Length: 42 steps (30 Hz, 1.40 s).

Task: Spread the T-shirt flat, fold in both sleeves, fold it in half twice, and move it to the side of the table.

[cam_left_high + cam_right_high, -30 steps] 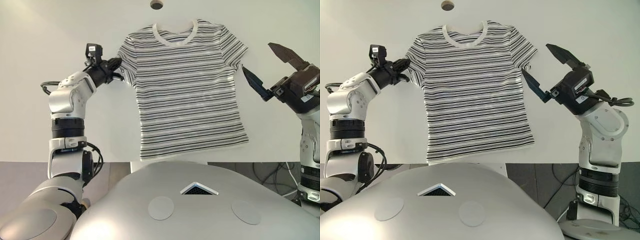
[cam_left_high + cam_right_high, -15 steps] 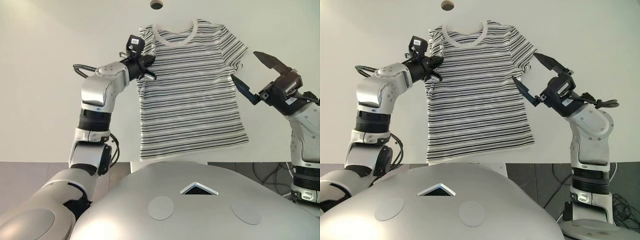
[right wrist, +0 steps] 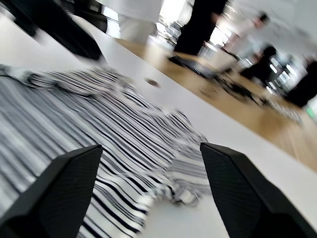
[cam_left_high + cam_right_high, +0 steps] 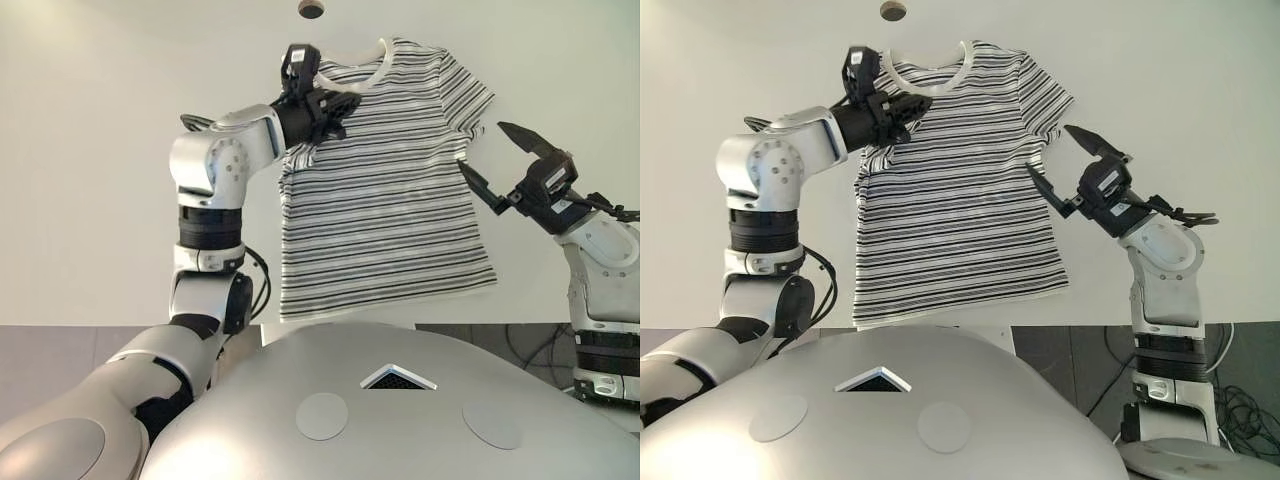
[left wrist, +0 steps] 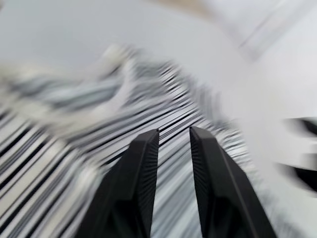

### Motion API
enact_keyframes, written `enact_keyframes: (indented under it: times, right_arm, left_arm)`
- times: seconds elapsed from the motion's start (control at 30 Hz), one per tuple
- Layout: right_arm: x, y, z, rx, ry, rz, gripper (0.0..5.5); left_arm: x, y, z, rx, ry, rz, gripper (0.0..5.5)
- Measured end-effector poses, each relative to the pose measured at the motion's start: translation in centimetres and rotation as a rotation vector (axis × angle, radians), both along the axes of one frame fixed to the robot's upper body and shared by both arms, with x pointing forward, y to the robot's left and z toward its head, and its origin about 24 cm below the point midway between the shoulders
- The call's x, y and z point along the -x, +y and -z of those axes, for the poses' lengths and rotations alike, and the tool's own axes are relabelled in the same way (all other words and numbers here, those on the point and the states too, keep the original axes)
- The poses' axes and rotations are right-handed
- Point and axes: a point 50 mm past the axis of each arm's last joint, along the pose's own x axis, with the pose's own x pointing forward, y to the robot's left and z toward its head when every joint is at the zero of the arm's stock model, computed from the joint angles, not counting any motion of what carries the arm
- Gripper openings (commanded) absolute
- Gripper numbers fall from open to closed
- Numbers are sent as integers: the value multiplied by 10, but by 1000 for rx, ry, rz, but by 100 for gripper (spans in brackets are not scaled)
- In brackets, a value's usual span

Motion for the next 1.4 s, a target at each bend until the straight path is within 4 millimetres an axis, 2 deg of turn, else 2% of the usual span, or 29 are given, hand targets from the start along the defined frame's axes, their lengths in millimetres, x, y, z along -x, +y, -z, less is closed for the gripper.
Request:
enact_keyframes:
  times: [0.03, 0.07, 0.17, 0.23, 0.3, 0.37, 0.47, 0.6, 0.8, 0.97, 1.4]
  right_arm:
    - [-5, -2, 1, -15, 8, 36, 372]
    - [-10, -4, 2, -26, 18, 68, 372]
    - [-29, -13, 11, 5, 88, 206, 372]
    - [-46, -23, 16, -7, 163, 327, 372]
    - [-64, -27, 11, -103, 214, 362, 372]
    - [-78, -21, 7, -263, 301, 349, 372]
    - [-92, -14, 18, -431, 492, 343, 372]
    - [-105, -14, 27, -499, 614, 368, 372]
    - [-116, -18, 32, -426, 579, 400, 372]
    - [-116, -28, 36, -365, 526, 457, 372]
    - [-108, -35, 36, -370, 505, 447, 372]
  left_arm:
    - [5, 5, -16, 76, -58, 21, 112]
    - [7, 13, -24, 121, -91, 8, 112]
    - [3, 47, -39, 145, -212, -138, 112]
    - [0, 67, -39, 66, -295, -259, 112]
    - [3, 79, -27, -21, -331, -336, 112]
    - [7, 80, -20, -65, -382, -362, 112]
    - [17, 83, -9, -151, -485, -401, 112]
    - [25, 83, 0, -181, -524, -416, 112]
    - [29, 80, 4, -173, -537, -418, 112]
    - [32, 77, 8, -172, -528, -406, 112]
    - [32, 77, 9, -176, -523, -415, 112]
